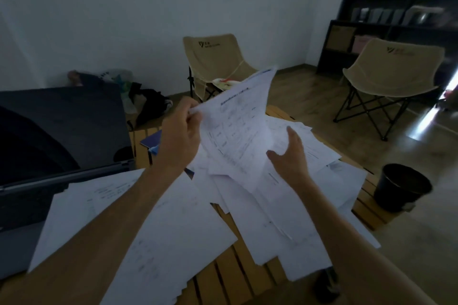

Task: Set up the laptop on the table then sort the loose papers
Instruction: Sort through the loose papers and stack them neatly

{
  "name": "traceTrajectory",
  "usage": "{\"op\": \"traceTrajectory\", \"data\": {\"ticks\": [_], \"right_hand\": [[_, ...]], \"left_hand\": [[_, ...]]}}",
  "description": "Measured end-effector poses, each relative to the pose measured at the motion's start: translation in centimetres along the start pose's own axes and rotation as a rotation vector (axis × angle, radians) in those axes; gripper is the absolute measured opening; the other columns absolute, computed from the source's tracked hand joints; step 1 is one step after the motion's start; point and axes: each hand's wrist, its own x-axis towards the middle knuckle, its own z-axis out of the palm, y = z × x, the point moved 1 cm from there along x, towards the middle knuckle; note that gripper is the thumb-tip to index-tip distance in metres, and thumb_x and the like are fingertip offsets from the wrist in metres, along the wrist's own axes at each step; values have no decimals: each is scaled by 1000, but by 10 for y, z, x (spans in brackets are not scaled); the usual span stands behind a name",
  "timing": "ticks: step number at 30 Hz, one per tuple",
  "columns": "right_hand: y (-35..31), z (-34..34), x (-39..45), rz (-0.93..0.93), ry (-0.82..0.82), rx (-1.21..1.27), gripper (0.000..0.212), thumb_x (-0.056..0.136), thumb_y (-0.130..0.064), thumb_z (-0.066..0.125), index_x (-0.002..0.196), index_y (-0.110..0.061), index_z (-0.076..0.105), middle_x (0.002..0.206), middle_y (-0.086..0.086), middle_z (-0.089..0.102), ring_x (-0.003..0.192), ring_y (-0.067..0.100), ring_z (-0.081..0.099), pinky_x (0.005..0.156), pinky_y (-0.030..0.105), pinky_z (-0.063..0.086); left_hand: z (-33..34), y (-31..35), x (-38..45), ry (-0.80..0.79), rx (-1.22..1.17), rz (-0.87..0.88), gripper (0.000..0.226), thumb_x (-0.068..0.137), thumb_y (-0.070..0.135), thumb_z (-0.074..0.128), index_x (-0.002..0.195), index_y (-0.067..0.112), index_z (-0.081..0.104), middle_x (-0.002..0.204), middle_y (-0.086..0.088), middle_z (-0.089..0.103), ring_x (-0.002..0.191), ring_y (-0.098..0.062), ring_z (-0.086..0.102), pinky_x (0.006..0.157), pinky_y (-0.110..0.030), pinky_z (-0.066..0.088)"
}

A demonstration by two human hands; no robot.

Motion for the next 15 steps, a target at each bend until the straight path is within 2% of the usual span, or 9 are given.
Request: {"op": "traceTrajectory", "data": {"ticks": [2,3,5,7,9,11,13,15], "right_hand": [[-5,-23,-5,70,-102,255,91,83,-26,80,155,-29,24,162,-2,28,147,24,31,118,48,30],[-8,-31,-11,61,-211,396,88,80,-26,82,152,-27,31,156,0,39,142,25,40,115,50,36],[-19,-36,-29,8,-525,530,63,80,-24,80,136,-15,52,132,5,62,125,33,57,103,52,50],[-35,-29,-54,21,-787,513,39,85,-17,72,122,-9,62,118,8,68,112,30,65,93,44,57],[-49,-13,-73,42,-958,454,28,89,-13,69,117,-11,65,114,5,71,104,24,70,85,36,59],[-52,6,-88,91,-1133,354,19,91,-12,68,110,-16,66,110,3,72,100,22,70,84,35,59],[-48,18,-96,124,-1280,182,10,94,-13,65,104,-14,65,105,3,70,92,20,69,80,33,61],[-41,24,-97,141,-1382,86,22,97,-18,64,113,-2,65,109,10,71,89,23,70,67,27,60]], "left_hand": [[-37,14,8,146,-9,4,8,101,15,50,95,11,49,74,4,52,62,-1,48,52,-11,36],[-52,15,13,220,-14,-28,5,101,15,49,96,13,48,77,2,53,62,-3,47,52,-13,33],[-74,4,22,281,3,-129,4,100,15,48,99,11,50,84,2,54,67,-6,47,59,-21,37],[-86,-16,24,258,99,-227,9,99,11,46,102,5,52,90,-4,54,77,-16,49,67,-26,37],[-95,-42,13,179,201,-332,11,99,7,42,103,3,51,92,-10,50,81,-21,45,65,-27,31],[-98,-72,-10,65,292,-443,15,100,6,40,110,1,50,96,-17,51,83,-29,47,67,-30,29],[-97,-96,-36,-13,346,-543,21,101,7,40,118,-1,49,102,-24,55,86,-36,50,69,-35,32],[-92,-110,-61,-63,366,-639,22,100,7,39,119,0,47,102,-25,55,78,-30,46,65,-36,34]]}}
